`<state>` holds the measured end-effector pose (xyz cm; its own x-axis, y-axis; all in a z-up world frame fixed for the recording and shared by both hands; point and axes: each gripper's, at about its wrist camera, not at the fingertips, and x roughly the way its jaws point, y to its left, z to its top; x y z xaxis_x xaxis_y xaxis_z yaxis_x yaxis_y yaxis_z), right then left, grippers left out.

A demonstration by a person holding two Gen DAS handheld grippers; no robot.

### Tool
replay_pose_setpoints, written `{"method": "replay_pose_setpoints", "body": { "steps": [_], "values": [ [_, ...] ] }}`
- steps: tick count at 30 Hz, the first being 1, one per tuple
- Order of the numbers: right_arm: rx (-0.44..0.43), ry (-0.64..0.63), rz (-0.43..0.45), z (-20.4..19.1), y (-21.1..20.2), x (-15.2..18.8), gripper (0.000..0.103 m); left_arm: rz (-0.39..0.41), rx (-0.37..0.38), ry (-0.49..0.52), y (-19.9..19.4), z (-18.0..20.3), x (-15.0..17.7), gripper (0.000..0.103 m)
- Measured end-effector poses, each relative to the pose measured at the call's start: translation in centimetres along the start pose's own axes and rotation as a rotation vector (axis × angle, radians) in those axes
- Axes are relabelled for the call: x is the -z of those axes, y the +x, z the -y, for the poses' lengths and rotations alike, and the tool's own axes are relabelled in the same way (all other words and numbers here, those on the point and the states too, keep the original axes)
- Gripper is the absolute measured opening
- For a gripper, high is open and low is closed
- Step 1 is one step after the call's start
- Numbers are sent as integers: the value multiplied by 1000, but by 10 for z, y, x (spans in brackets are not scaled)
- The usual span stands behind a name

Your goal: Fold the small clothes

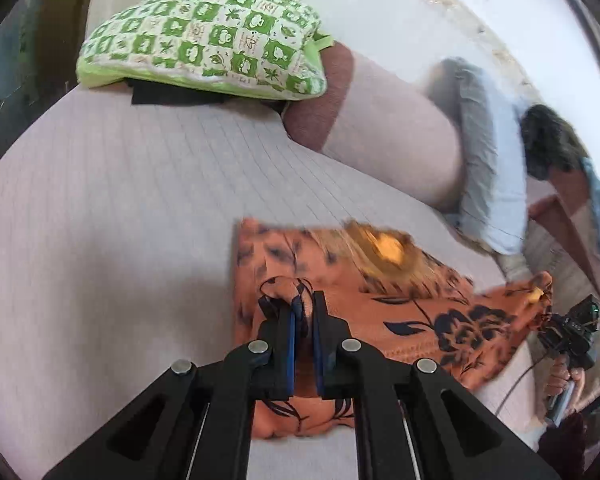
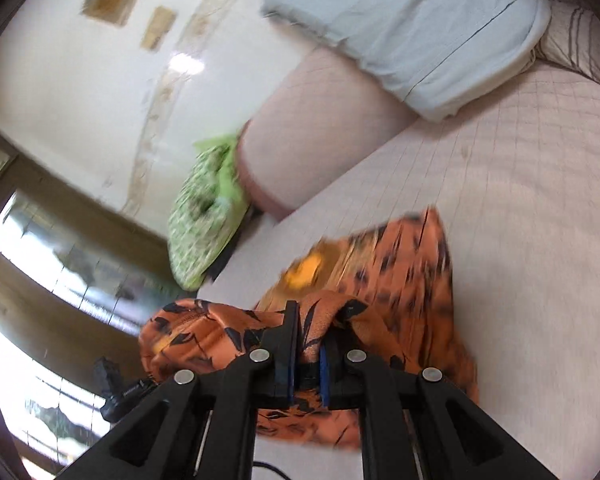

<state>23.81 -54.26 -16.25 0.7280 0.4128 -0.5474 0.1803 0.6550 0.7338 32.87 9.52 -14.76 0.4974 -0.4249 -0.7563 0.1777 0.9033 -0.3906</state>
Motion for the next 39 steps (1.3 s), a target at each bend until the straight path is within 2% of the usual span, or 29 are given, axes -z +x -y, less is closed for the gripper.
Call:
{"method": "replay_pose_setpoints", "body": {
  "steps": [3,7,9,13,14,15,16,17,18,20,22,24,25,27,30,31,33,36,37,39],
  "values": [
    [47,59,0,26,43,-35,8,-28,-41,-42,51,-5,-36,8],
    [146,194,-74,78,113,-56,12,-112,-138,-82,120,-21,-48,11],
    [176,276,-109,105,139,-50,15,-118,-118,-148,134,-35,-43,11],
    [49,295,-12,118,129,-42,18,-53,10,-239,122,-59,-37,12],
    [33,282,16,117,122,-40,22,-30,46,-262,114,-63,-36,13],
    [22,266,52,114,112,-36,37,4,66,-285,105,-65,-36,21],
    [22,260,81,111,104,-34,54,69,49,-299,89,-68,-35,41],
    [28,263,128,108,93,-32,84,126,29,-302,75,-70,-33,53],
    [31,264,181,105,81,-28,85,198,-6,-303,55,-70,-29,67],
    [48,232,222,91,62,-24,85,247,-55,-278,31,-63,-20,68],
    [63,129,156,62,60,-18,82,230,-59,-163,17,-41,-3,68],
    [133,11,69,30,72,-7,75,171,-52,-70,20,-18,23,68],
    [164,-70,2,7,88,5,72,136,-36,-43,25,-10,35,68],
    [181,-156,-96,-21,115,25,57,35,-34,6,47,8,66,68],
    [214,-295,-252,-62,172,64,44,-74,-108,51,79,19,96,68],
    [250,-360,-309,-76,199,77,43,-80,-123,57,83,19,100,68],
    [302,-431,-365,-90,241,89,41,-64,-134,79,84,19,104,68],
    [375,-528,-307,-108,284,73,41,-87,-130,72,85,21,93,68],
    [388,-486,-292,-107,296,57,41,-89,-130,62,86,21,87,68],
    [341,-342,-232,-100,300,28,41,-86,-136,48,89,21,71,68]
  ]
}}
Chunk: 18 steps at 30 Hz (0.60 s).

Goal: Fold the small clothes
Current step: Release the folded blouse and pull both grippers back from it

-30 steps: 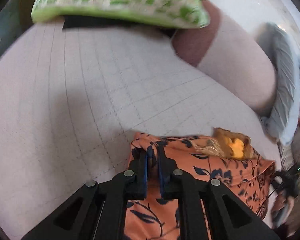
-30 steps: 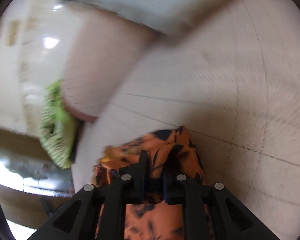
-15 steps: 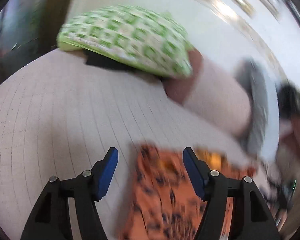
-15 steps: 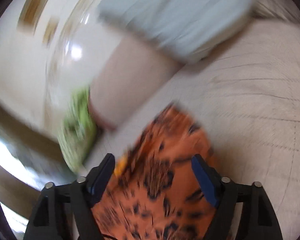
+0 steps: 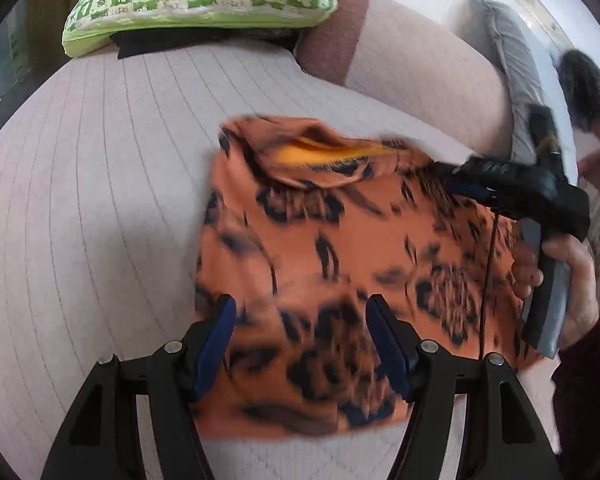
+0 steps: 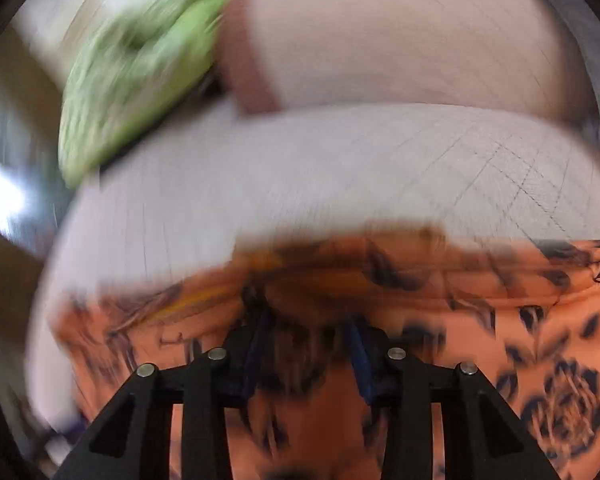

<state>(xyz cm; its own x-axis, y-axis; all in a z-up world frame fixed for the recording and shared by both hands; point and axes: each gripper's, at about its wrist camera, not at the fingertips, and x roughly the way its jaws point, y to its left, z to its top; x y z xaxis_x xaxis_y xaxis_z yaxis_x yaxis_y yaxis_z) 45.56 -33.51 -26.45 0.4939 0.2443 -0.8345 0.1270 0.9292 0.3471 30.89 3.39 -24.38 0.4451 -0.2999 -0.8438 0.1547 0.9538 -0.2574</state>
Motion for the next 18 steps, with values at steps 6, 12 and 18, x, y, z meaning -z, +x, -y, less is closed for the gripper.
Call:
{"method": "replay_pose_setpoints", "body": {
  "steps": [6,12,18],
  "values": [
    [-15,21,171,46,-79,23,42,13,-77,58,46,32,-60,69],
    [106,13,76,109,-123,99,49,-22,-303,90,84,49,-82,77],
    [142,-26,58,111,-140,125,49,103,-318,178,1,88,-52,77]
  ]
}}
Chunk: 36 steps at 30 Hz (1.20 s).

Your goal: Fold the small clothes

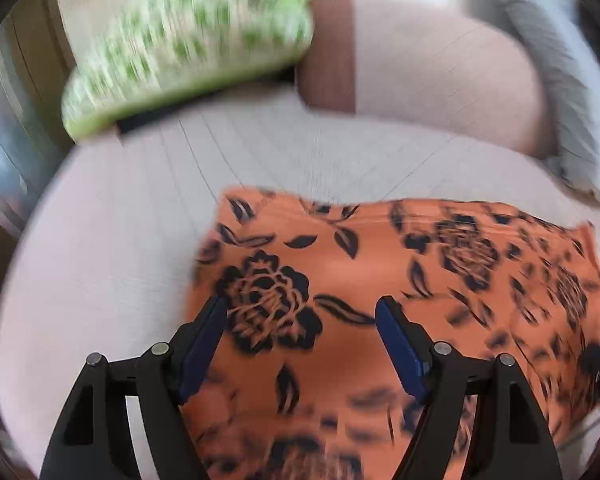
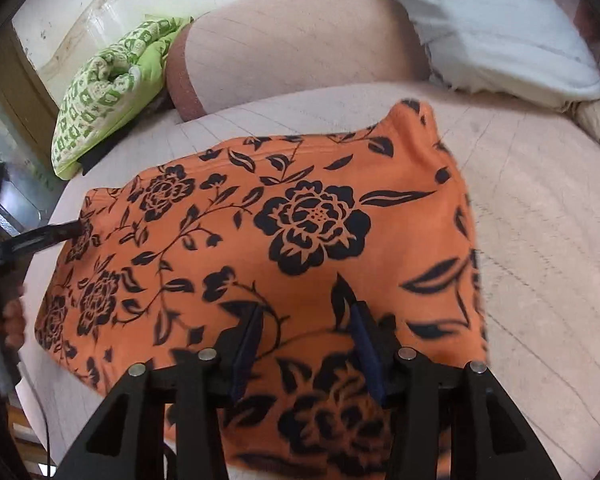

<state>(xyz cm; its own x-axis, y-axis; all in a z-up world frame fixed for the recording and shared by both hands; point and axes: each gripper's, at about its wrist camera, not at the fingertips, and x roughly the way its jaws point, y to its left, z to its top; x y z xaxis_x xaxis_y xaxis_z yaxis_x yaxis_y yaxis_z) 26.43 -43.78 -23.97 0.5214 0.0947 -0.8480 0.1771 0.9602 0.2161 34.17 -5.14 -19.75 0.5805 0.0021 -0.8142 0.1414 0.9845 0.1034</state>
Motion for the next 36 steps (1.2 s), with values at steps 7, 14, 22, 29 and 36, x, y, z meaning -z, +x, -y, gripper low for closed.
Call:
{"method": "replay_pose_setpoints", "body": {
  "steps": [7,14,22,29,36],
  "values": [
    [-152,1,166,-21,-75,23,49,199,-117,19,-125,-3,34,83],
    [-165,-49,256,-33,-142,47,51,276,-140,-33,-196,-8,57,83],
    [-175,-66,335,-38,-207,72,55,325,-110,-48,-245,4,85,84],
    [-165,-64,342,-45,-222,90,56,344,-98,-38,-261,11,101,85],
    [-143,-79,341,-58,-225,95,57,332,-102,-58,-258,4,113,85]
  ]
}}
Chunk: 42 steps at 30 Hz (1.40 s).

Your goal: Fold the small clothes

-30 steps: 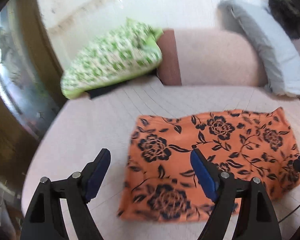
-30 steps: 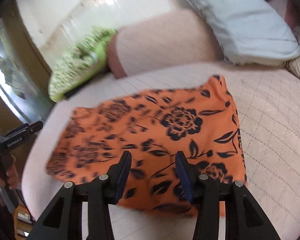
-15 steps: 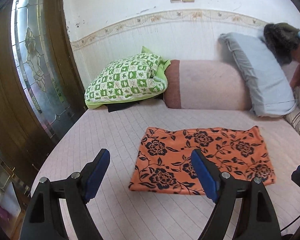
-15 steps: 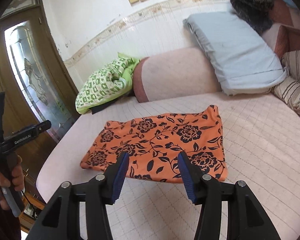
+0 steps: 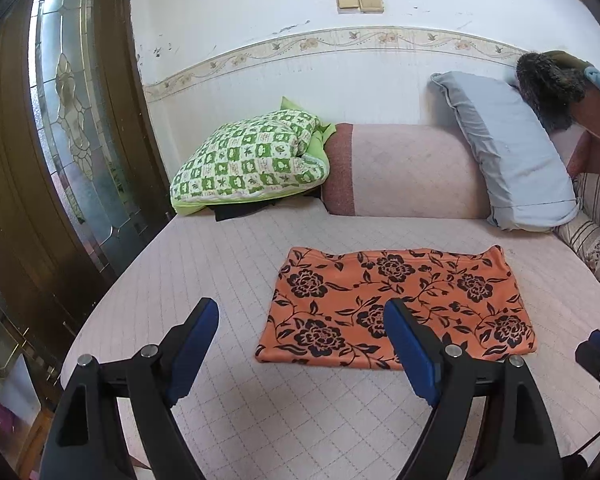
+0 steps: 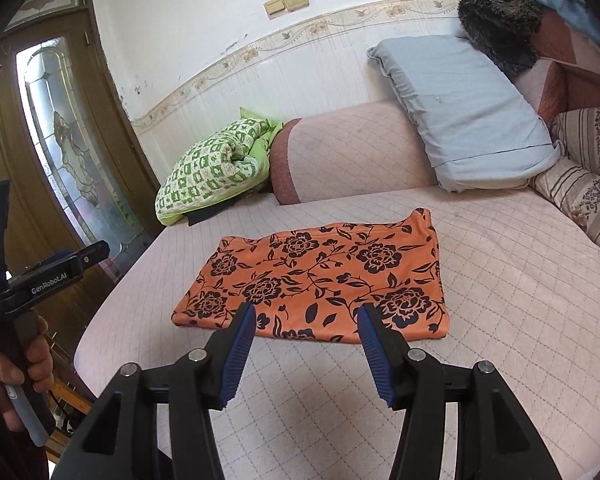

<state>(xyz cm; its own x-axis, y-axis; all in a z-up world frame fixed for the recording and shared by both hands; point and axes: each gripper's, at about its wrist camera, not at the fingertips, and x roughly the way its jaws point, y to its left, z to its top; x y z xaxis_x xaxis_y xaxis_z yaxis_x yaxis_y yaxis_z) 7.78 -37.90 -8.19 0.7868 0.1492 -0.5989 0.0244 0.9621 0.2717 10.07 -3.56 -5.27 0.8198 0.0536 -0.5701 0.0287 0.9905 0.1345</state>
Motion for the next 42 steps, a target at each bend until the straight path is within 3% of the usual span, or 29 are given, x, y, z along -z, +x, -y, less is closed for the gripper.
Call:
{"method": "replay_pose_setpoints", "body": {
  "steps": [3,7,13,17,23,30,37,39,42],
  "values": [
    [22,-19,-1,-3,2,2,60,-27,-9,1,10,-6,11,92],
    [56,5,-38,10,16,12,60,-112,-15,-2,37,-16,32,92],
    [98,97,-140,50,53,36,60,-327,-31,-63,95,-47,86,92],
    [77,180,-193,72,77,52,60,-422,-13,-125,119,-59,110,92],
    [12,340,-232,103,100,64,60,-455,65,-223,147,-72,111,92],
    [-124,645,-209,154,115,65,65,-571,277,-498,206,-85,114,92],
    [-236,861,-251,184,146,70,66,-585,371,-684,248,-77,110,92],
    [-257,902,-252,191,154,70,66,-567,379,-705,254,-74,105,86],
    [-249,954,-262,200,167,68,66,-569,406,-741,270,-71,101,63]
  ]
}}
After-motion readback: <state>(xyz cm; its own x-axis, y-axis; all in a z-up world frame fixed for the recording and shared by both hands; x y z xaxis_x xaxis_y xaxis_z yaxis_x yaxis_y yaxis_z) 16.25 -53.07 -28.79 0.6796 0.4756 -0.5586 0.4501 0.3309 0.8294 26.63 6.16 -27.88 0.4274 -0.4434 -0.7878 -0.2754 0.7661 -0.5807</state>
